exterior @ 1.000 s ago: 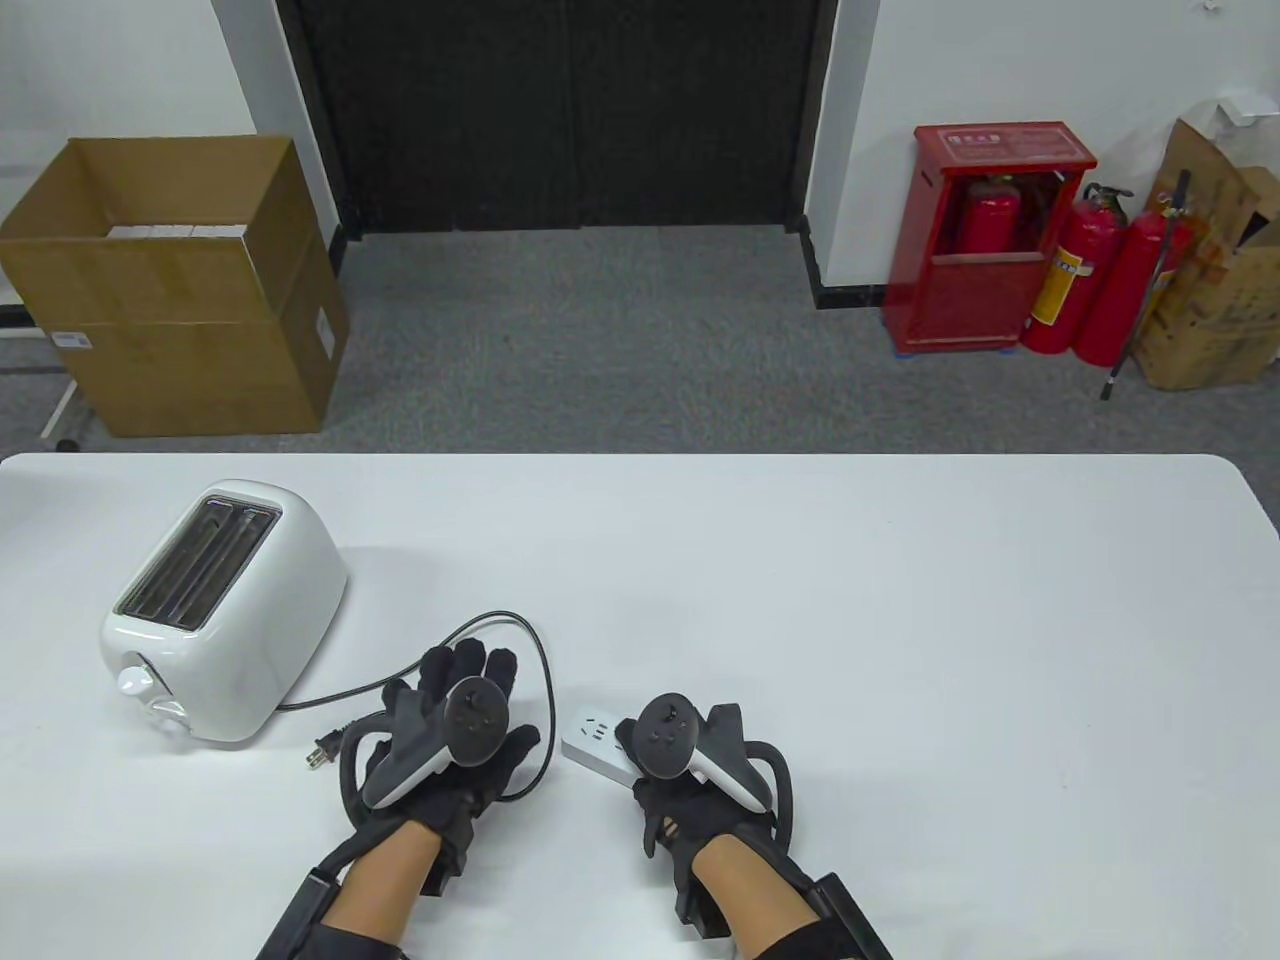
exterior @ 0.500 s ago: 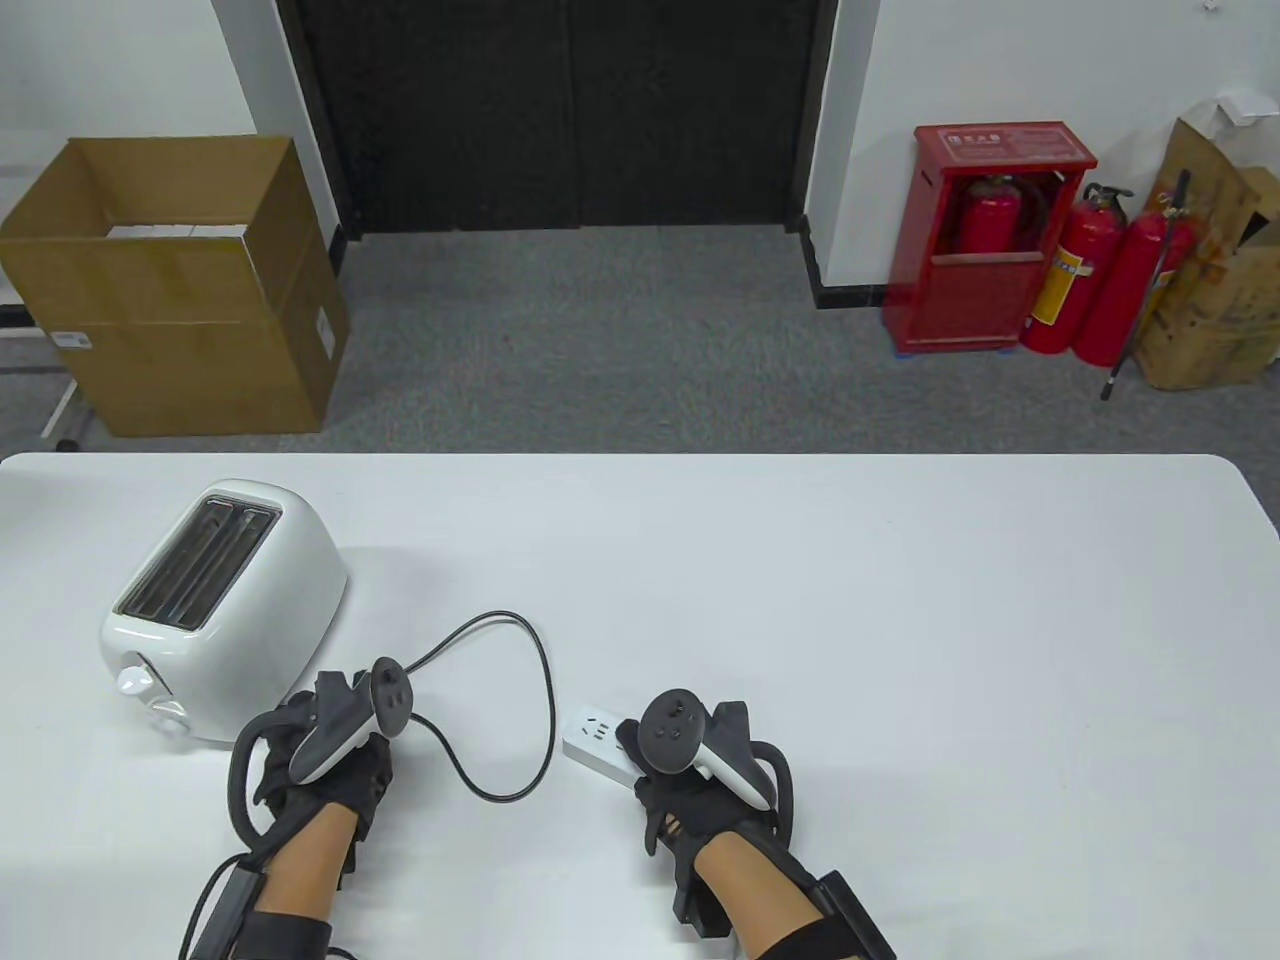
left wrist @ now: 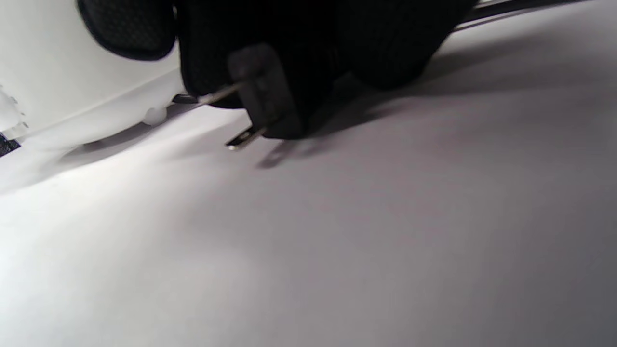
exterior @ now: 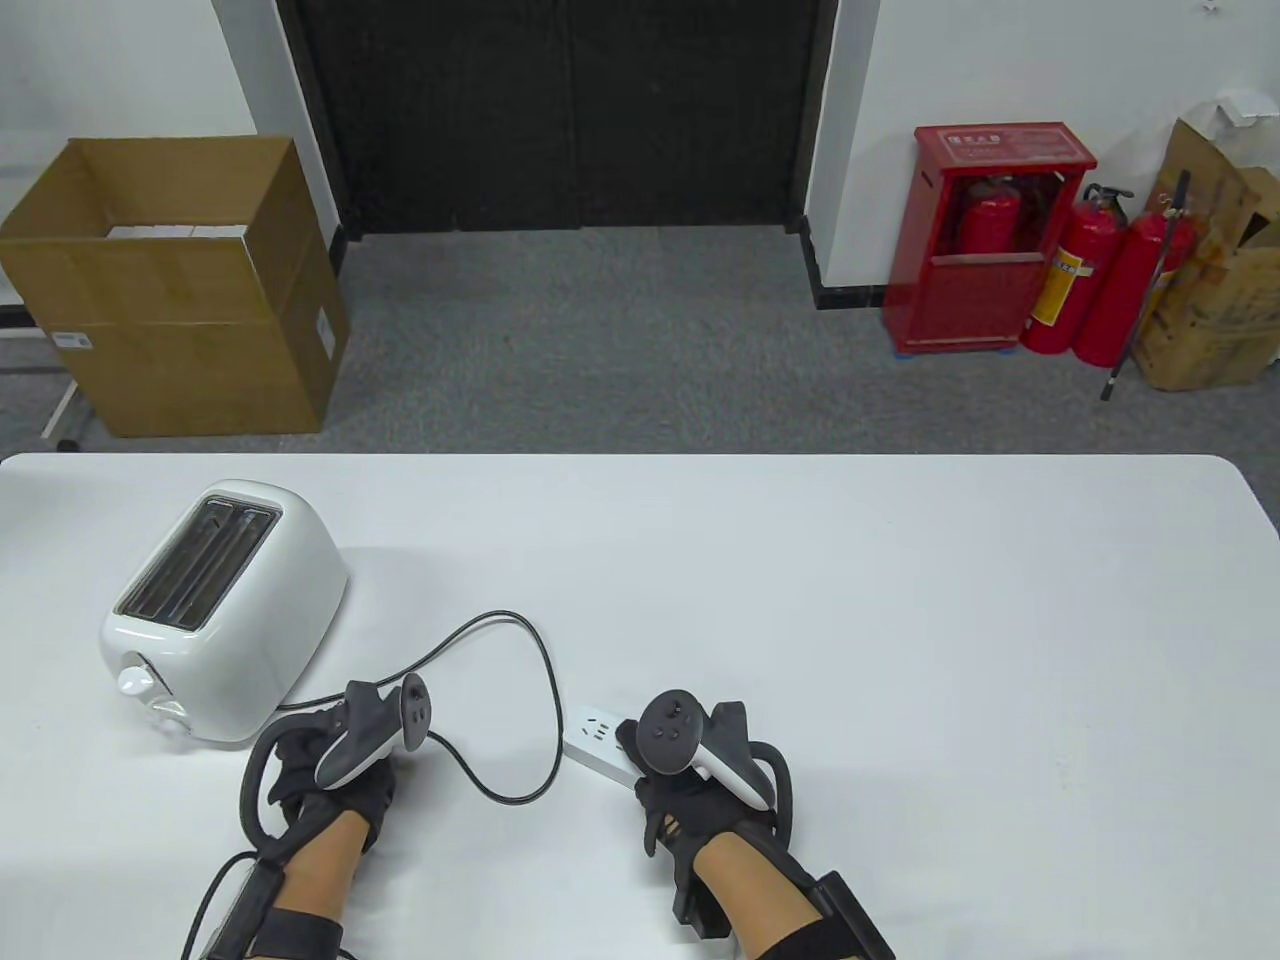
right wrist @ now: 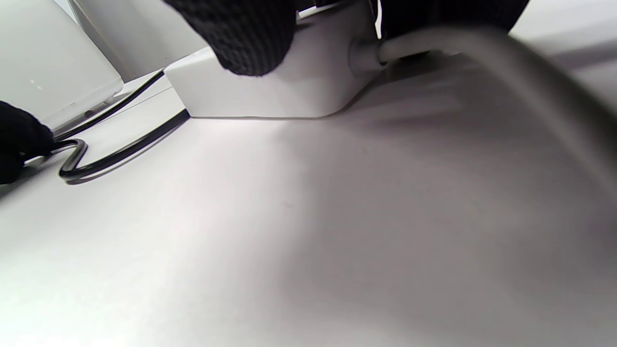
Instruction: Plug the toaster into the power strip
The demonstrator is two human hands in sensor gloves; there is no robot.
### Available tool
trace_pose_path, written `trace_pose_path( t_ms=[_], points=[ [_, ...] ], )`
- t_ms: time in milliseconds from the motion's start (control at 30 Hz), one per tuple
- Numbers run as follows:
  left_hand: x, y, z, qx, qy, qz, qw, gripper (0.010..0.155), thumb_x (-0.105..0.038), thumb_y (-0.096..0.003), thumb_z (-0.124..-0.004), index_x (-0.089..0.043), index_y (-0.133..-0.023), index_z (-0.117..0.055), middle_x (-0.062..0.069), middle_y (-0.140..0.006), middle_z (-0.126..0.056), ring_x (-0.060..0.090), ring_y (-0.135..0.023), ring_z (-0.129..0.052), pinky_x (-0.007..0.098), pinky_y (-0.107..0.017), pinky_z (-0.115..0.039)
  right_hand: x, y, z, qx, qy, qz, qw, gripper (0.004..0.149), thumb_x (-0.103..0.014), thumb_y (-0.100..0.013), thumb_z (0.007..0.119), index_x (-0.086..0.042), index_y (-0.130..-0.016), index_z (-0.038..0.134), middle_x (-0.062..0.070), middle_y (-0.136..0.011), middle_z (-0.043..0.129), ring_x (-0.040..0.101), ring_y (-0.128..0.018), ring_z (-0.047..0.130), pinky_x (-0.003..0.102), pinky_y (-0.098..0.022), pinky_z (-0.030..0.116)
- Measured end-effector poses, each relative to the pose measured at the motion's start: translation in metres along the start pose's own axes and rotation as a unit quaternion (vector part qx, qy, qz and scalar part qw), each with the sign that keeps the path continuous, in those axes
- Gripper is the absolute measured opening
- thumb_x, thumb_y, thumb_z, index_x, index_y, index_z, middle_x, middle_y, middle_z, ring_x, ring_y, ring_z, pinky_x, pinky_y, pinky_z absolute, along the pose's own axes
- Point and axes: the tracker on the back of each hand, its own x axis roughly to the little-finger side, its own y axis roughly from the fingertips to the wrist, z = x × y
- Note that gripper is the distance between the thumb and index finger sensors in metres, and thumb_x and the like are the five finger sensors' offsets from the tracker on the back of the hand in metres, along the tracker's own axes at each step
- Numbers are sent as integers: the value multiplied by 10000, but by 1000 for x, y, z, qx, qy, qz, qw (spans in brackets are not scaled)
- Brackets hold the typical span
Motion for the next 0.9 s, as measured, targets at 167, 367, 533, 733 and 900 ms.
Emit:
trace_pose_path(
  t_ms=[167, 367, 533, 733, 900],
  points=[
    [-1, 0, 0, 0, 1, 3, 1000, 518, -379, -486, -805, -273, -984, -709, 16, -857, -892, 239, -681, -942, 537, -613, -745, 0, 0, 0, -1, 1, 0, 1000, 617, -319, -455, 737, -384, -1026, 511, 143, -1112, 512, 486, -850, 656, 614, -570, 628],
    [4, 3, 4, -31, 35, 9, 999, 469, -357, -487, -762, -268, -944, -709, 10, -886, -842, 242, -708, -913, 534, -616, -736, -1, 0, 0, -2, -1, 0, 1000, 617, -311, -453, 746, -378, -1024, 523, 141, -1109, 528, 485, -850, 659, 616, -570, 628],
    [9, 11, 18, -100, 119, -1, 988, 461, -338, -471, -763, -295, -921, -674, 1, -909, -839, 241, -737, -941, 515, -597, -776, -1, -1, -1, -1, -4, -1, 1000, 616, -306, -449, 759, -376, -1020, 539, 135, -1106, 547, 486, -852, 661, 618, -571, 629],
    [7, 24, 40, -167, 270, -40, 947, 436, -335, -458, -800, -346, -881, -693, -30, -919, -872, 212, -766, -997, 483, -594, -838, -1, -2, -1, 0, -3, -1, 1000, 617, -300, -446, 766, -369, -1019, 545, 141, -1101, 557, 485, -854, 664, 620, -571, 631],
    [-13, 30, 59, -169, 358, -94, 913, 431, -342, -454, -821, -361, -868, -705, -66, -913, -885, 183, -770, -1021, 454, -594, -865, -3, -2, -1, -2, -2, -6, 1000, 619, -299, -445, 771, -365, -1018, 546, 140, -1095, 566, 481, -853, 671, 620, -571, 634]
  ],
)
